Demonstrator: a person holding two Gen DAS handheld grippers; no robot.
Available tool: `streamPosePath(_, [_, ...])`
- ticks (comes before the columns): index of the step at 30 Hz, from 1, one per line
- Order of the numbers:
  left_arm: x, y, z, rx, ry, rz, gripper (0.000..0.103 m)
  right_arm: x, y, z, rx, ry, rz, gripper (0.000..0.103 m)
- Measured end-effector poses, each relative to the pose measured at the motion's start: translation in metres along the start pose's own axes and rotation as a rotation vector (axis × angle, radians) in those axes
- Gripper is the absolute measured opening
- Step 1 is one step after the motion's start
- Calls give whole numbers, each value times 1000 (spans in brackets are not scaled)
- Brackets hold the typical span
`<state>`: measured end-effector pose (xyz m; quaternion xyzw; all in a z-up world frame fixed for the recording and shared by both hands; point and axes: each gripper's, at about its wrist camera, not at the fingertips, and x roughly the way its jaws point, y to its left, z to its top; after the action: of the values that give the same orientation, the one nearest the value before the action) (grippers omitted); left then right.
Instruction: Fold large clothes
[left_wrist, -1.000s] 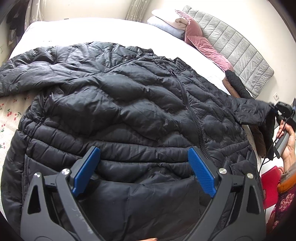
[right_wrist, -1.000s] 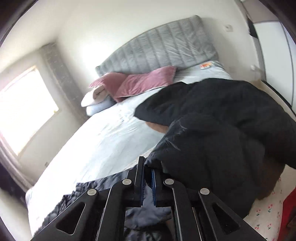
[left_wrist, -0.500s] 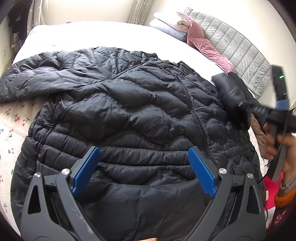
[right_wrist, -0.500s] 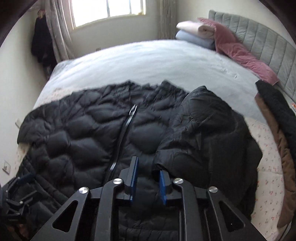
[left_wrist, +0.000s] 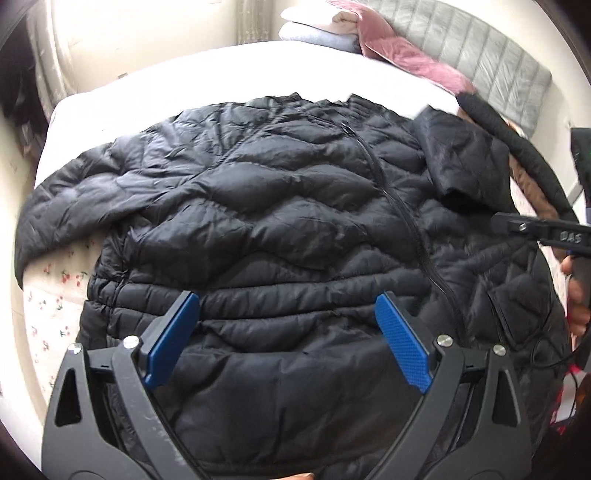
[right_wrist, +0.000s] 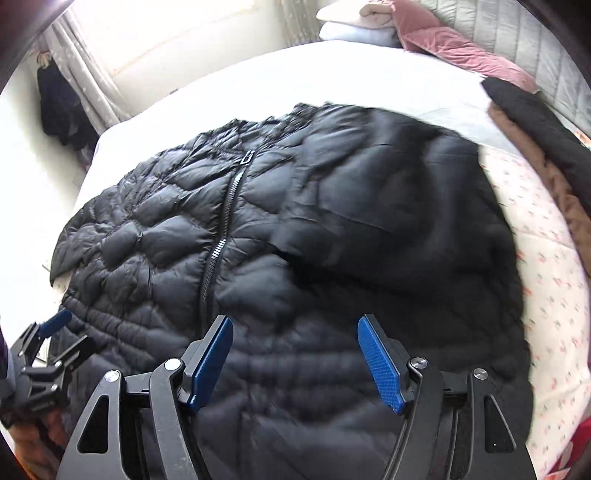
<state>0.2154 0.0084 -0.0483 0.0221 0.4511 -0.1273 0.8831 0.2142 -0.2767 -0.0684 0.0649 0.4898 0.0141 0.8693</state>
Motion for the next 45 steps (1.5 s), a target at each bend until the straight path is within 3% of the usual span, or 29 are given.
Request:
streamPosePath(6, [-9, -60, 20, 163, 63, -25, 96, -50, -63, -19, 144, -117, -2, 73])
streamPosePath(11, [-5, -132, 45, 349, 20, -32, 96, -63, -107, -25, 236, -148, 1, 73])
streamPosePath(14, [9, -179, 60, 424, -22, -35, 96, -64, -129, -28, 314, -189, 69, 73])
streamPosePath(18, [37, -229, 78, 437, -38, -93, 96, -57, -148, -31, 332, -174, -45, 73])
streamPosePath(24, [81, -280, 104, 376, -13, -144, 96, -56, -178, -35, 423, -177, -13, 73])
streamPosePath(25, [89, -285, 106, 363, -2, -142, 95, -55, -179, -35, 426, -173, -10, 73])
streamPosePath(26, [96, -288, 108, 351, 7, -130, 83, -54, -178, -35, 426, -168, -5, 73])
streamPosePath(27, [101, -289, 109, 342, 12, -112, 71, -53, -177, -35, 421, -164, 1, 73])
streamPosePath(28, [104, -287, 112, 334, 15, -86, 41, -54, -176, -36, 415, -162, 5, 73])
streamPosePath(29, [103, -281, 115, 312, 17, -82, 22, -53, -175, -35, 408, -160, 7, 73])
streamPosePath(32, [81, -238, 129, 163, -29, -167, 15, -53, -174, -36, 401, -159, 5, 73])
streamPosePath(36, [51, -168, 137, 36, -93, -158, 17, -54, -172, -35, 407, -160, 4, 73])
streamPosePath(37, [47, -150, 138, 10, -89, -140, 25, -54, -170, -35, 400, -159, 3, 73])
streamPosePath(40, [39, -95, 133, -64, -94, -96, 66, -53, -167, -33, 380, -160, -2, 73])
streamPosePath(45, [39, -22, 115, -229, -119, -120, 69, -56, -171, -31, 388, -195, -32, 73])
